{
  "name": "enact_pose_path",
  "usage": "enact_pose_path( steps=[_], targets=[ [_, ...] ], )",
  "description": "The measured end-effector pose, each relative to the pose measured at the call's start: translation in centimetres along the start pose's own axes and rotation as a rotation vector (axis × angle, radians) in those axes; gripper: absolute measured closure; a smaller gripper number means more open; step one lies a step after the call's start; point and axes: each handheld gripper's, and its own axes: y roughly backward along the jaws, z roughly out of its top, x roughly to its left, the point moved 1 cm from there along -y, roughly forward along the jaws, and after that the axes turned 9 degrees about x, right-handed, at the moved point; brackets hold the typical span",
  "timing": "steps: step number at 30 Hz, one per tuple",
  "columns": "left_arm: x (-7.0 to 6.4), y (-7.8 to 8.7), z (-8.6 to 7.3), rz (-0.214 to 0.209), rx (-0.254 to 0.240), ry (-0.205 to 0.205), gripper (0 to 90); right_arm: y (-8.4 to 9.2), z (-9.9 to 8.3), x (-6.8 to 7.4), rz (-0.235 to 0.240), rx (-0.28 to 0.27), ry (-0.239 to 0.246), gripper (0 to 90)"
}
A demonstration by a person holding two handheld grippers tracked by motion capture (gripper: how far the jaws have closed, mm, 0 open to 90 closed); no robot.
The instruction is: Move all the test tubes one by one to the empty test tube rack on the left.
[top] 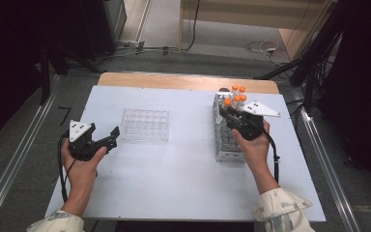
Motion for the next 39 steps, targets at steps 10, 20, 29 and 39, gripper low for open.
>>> enact_pose_path(
  steps=[10,20,29,39],
  targets=[
    [-3.4,-1.3,1.6,-0.06,-0.007,-0.057,15.0,-1.6,-0.5,3.4,0.075,0.036,0.048,71.9],
    [-5.9,-3.0,2.3,-0.098,0.013,-0.095,16.8,-2.9,-1.0,6.3,0.127,0.071,0.084,71.8],
    [-9.5,-3.6,3.1,-0.189,0.011,-0.153,17.8,-3.8,-1.2,8.1,0.153,0.094,0.125,71.8],
    [-11.9,-4.1,3.0,-0.254,0.012,-0.181,18.2,-4.6,-1.6,9.4,0.183,0.119,0.136,71.8]
  ],
)
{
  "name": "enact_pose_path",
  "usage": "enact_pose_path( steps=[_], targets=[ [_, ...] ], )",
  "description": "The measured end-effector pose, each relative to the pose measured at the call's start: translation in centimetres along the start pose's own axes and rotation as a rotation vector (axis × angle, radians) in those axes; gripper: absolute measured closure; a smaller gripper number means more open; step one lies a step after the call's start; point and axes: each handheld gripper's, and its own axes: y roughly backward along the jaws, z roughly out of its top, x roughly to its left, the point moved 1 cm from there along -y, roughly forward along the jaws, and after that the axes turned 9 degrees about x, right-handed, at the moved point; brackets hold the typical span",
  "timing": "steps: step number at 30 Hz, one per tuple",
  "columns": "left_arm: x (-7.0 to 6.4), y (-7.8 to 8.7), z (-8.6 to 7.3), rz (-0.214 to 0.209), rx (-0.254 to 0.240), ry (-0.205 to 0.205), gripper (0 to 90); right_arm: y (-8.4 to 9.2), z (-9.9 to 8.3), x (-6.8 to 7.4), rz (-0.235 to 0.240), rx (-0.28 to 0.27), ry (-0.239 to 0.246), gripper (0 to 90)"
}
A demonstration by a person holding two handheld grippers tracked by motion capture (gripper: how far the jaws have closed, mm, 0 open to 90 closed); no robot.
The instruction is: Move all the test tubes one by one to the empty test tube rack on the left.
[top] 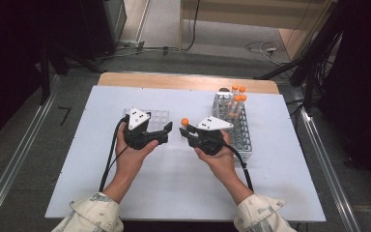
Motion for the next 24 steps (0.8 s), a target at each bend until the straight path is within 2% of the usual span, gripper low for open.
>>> enact_pose_path(
  steps=[7,12,17,24],
  targets=[
    [-1.3,0.1,0.2,-0.047,-0.018,-0.027,19.4,-0.6,0.0,0.4,0.007,0.011,-0.003,71.8],
    [-2.0,-0.3,0.2,-0.072,-0.014,-0.046,24.5,-1.0,0.0,0.9,0.021,0.017,0.005,71.8],
    [-2.3,-0.5,0.0,-0.077,-0.002,-0.068,32.5,-1.2,0.0,1.3,0.037,0.018,0.006,71.8],
    [-3.1,-0.4,0.0,-0.086,-0.023,-0.121,49.5,-1.7,0.0,1.6,0.068,0.027,0.0,71.8]
  ],
)
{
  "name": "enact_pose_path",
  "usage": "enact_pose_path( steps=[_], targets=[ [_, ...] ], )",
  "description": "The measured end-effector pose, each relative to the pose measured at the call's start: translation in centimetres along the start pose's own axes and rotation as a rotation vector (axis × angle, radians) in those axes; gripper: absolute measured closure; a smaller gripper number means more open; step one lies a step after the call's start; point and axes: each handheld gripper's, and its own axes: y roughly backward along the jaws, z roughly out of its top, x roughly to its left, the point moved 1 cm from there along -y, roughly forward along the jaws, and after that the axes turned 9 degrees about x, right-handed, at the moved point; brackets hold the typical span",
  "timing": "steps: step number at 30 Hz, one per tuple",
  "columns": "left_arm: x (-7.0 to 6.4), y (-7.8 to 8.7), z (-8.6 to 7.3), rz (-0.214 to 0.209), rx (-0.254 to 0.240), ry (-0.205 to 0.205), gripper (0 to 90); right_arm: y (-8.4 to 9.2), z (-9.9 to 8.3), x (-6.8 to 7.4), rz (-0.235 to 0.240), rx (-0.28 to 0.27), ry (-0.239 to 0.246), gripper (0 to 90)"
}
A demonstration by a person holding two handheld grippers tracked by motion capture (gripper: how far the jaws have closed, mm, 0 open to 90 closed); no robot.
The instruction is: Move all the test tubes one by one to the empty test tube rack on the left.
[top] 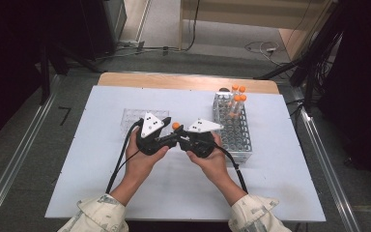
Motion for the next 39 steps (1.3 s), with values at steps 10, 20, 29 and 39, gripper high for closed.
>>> enact_pose_path(
  steps=[10,20,29,39],
  targets=[
    [-0.1,-0.2,-0.1,-0.013,0.011,0.003,59.5,0.0,0.1,0.3,0.012,-0.002,0.003,71.8],
    [0.2,-0.3,-0.2,-0.006,0.01,0.016,70.1,0.1,0.2,0.4,0.014,-0.007,0.002,71.8],
    [0.4,0.0,-0.1,0.006,-0.001,0.017,70.6,0.1,0.2,0.5,0.016,-0.018,0.002,53.4],
    [1.4,0.7,0.2,0.013,-0.016,0.056,70.6,0.5,0.2,0.3,-0.042,-0.038,-0.026,19.4]
  ],
)
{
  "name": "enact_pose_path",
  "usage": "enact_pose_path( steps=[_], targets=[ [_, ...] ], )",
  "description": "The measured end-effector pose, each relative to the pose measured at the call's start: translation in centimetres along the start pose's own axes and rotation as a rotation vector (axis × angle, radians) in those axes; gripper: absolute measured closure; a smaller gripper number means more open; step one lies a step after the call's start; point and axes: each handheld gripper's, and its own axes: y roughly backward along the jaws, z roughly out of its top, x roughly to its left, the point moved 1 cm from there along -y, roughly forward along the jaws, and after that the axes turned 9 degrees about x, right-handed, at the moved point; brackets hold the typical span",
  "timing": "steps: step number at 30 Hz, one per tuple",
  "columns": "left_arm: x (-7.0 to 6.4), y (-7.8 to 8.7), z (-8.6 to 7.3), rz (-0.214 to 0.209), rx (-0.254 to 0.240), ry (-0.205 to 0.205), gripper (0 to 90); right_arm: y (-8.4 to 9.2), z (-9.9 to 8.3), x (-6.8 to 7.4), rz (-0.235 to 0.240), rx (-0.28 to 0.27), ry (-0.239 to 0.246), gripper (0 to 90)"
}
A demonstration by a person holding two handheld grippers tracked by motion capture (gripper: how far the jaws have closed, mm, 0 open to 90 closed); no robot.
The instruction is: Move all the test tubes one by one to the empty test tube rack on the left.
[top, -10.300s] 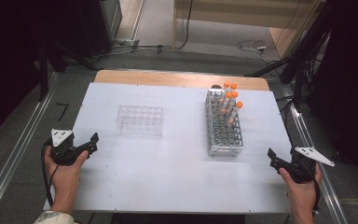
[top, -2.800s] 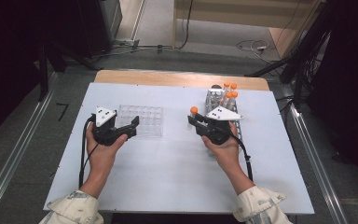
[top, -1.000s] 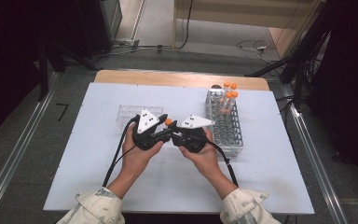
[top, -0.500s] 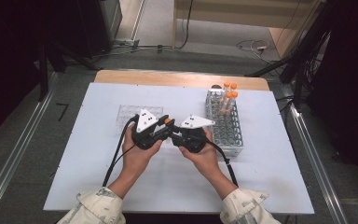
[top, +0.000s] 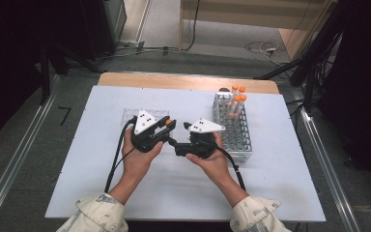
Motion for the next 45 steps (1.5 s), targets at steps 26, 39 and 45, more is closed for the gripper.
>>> enact_pose_path(
  steps=[26,39,45],
  targets=[
    [6.1,4.6,1.5,0.126,-0.049,0.077,70.7,3.8,-0.3,-2.2,-0.061,-0.036,-0.026,19.3],
    [9.2,5.8,1.5,0.223,-0.06,0.106,70.7,5.1,-0.5,-3.5,-0.086,-0.053,-0.05,19.8],
    [10.2,5.9,1.4,0.255,-0.06,0.112,70.7,5.5,-0.5,-3.9,-0.096,-0.058,-0.057,19.9]
  ],
)
